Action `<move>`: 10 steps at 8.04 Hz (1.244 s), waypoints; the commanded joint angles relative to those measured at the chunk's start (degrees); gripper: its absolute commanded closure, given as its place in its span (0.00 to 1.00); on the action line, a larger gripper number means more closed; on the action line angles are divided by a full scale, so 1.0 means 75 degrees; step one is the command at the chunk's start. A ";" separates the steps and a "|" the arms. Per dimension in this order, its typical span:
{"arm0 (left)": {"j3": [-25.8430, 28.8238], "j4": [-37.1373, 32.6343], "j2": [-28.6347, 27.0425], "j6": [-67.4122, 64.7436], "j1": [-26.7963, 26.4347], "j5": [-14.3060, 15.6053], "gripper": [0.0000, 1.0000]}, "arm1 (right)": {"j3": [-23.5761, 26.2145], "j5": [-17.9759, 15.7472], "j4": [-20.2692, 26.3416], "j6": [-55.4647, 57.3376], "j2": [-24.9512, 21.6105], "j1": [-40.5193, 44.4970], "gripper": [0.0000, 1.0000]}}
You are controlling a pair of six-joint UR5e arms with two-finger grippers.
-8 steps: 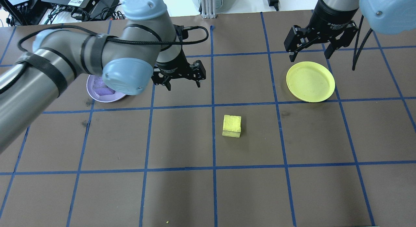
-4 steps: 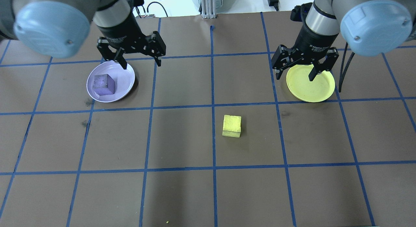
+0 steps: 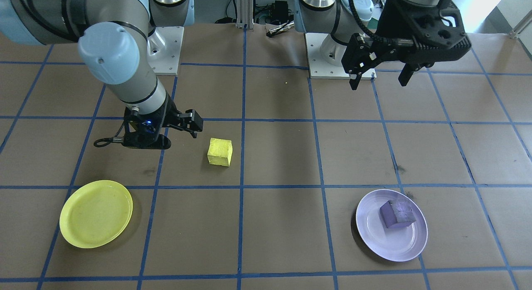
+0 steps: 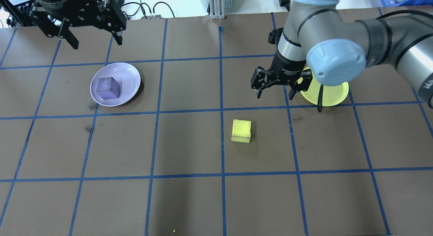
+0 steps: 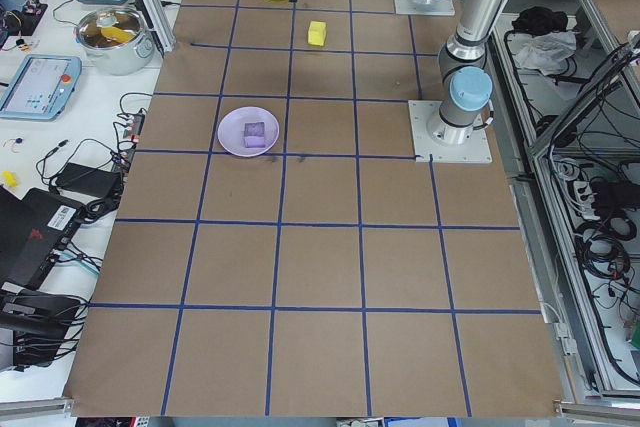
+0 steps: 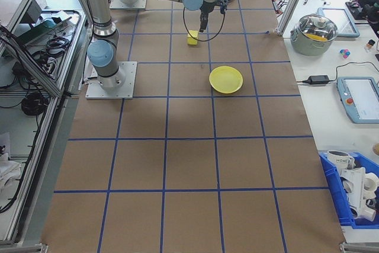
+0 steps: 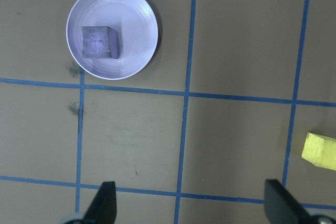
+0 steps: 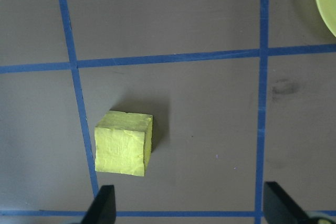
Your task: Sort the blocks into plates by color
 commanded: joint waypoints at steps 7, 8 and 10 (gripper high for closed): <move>0.0108 -0.0166 0.0474 0.0277 0.0492 -0.0762 0.00 | 0.0144 -0.0030 -0.1127 0.1513 0.1800 0.1148 0.00; 0.0144 -0.0363 0.0438 0.0288 0.0842 -0.0762 0.00 | 0.0168 -0.0030 -0.1104 0.1502 0.1964 0.1184 0.00; 0.0144 -0.0401 0.0310 0.0288 0.1068 -0.1031 0.00 | 0.0354 -0.0042 -0.1104 0.1502 0.2024 0.1184 0.00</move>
